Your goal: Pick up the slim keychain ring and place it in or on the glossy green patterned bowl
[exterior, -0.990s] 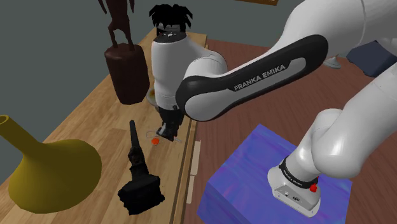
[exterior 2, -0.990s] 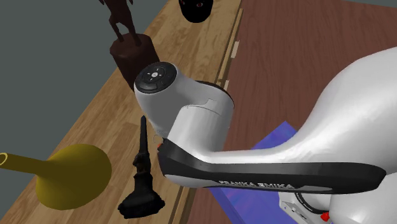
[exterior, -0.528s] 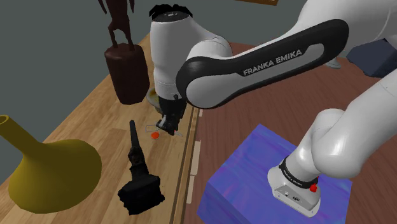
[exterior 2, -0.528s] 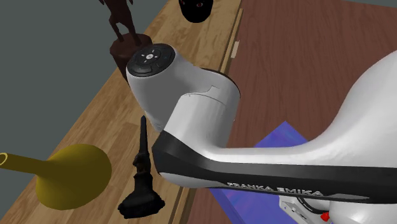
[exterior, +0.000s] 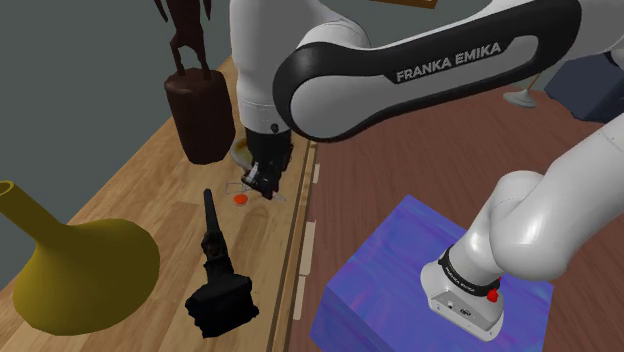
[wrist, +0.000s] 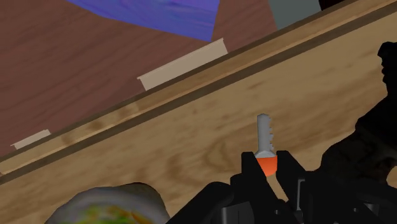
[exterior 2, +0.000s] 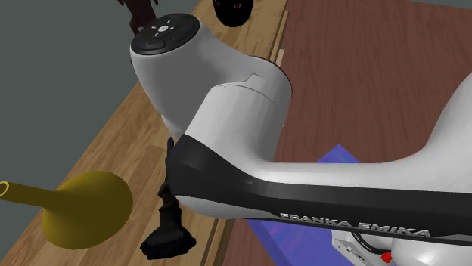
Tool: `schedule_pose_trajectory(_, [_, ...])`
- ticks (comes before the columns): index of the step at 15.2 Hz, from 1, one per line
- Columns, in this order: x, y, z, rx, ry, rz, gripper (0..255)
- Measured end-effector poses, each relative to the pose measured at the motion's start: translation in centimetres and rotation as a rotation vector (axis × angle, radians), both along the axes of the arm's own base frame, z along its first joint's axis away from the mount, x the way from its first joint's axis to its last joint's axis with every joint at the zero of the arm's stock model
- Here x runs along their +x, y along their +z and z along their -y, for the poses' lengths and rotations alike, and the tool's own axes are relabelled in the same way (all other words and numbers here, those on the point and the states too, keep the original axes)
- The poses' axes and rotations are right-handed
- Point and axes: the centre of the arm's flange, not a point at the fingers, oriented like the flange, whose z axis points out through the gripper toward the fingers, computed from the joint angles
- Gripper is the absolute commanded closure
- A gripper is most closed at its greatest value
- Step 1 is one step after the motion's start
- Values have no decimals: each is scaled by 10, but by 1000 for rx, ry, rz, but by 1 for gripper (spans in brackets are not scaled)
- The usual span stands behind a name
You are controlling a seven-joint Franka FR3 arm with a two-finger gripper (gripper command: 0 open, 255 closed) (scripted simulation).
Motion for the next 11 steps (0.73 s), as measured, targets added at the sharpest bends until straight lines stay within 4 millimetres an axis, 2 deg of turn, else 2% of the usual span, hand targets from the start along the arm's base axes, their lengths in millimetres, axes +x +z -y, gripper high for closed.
schedule_pose_trajectory(6, [2, 30, 4, 0, 0, 0, 255])
schedule_pose_trajectory(11, [46, 35, 46, 0, -1, 0, 255])
